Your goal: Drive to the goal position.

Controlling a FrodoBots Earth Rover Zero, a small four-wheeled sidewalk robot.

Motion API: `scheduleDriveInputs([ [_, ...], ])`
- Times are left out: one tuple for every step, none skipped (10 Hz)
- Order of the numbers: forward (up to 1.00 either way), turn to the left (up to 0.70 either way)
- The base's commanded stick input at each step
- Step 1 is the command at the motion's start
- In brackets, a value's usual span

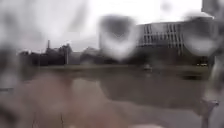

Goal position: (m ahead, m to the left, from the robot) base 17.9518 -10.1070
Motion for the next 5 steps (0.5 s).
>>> scheduleDriveInputs([
  [1.00,-0.39],
  [1.00,-0.39],
  [1.00,-0.40],
  [1.00,0.02],
  [1.00,0.03],
])
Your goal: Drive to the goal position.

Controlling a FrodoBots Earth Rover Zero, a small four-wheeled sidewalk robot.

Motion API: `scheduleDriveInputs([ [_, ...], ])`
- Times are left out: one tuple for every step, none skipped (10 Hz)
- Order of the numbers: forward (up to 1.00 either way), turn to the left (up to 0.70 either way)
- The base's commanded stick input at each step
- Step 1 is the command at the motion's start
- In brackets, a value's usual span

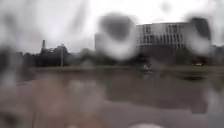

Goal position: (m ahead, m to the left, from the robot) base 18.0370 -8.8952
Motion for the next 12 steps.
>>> scheduleDriveInputs([
  [1.00,0.03],
  [1.00,0.02],
  [1.00,0.03],
  [1.00,0.03],
  [1.00,0.03],
  [1.00,0.02],
  [1.00,0.03],
  [1.00,0.03],
  [1.00,0.02],
  [1.00,0.02],
  [1.00,0.02],
  [1.00,0.03],
])
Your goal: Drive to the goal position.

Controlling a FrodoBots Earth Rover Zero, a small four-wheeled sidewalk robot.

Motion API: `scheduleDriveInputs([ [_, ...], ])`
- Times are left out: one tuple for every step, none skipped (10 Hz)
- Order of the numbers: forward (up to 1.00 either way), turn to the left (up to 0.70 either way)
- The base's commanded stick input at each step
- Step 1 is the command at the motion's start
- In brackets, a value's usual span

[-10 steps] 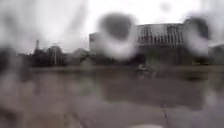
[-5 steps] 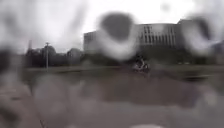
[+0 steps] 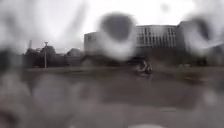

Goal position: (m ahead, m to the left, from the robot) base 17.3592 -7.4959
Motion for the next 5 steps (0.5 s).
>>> scheduleDriveInputs([
  [1.00,0.01],
  [1.00,0.00],
  [1.00,0.00],
  [1.00,0.00],
  [1.00,0.00],
])
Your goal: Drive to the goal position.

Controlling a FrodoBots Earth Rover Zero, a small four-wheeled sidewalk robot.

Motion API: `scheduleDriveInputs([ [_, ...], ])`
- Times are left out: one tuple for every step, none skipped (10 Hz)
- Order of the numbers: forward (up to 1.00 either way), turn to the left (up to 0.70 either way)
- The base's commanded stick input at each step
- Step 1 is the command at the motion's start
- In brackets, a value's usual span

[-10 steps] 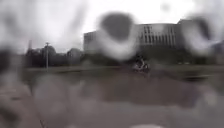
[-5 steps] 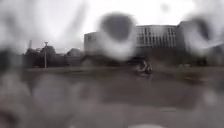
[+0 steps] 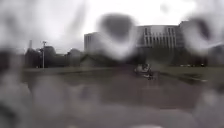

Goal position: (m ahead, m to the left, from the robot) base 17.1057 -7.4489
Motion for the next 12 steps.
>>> scheduleDriveInputs([
  [1.00,0.00],
  [1.00,0.00],
  [1.00,0.00],
  [1.00,0.00],
  [1.00,0.00],
  [1.00,0.00],
  [1.00,0.00],
  [1.00,0.00],
  [1.00,0.00],
  [1.00,-0.21],
  [1.00,-0.38],
  [1.00,-0.39],
])
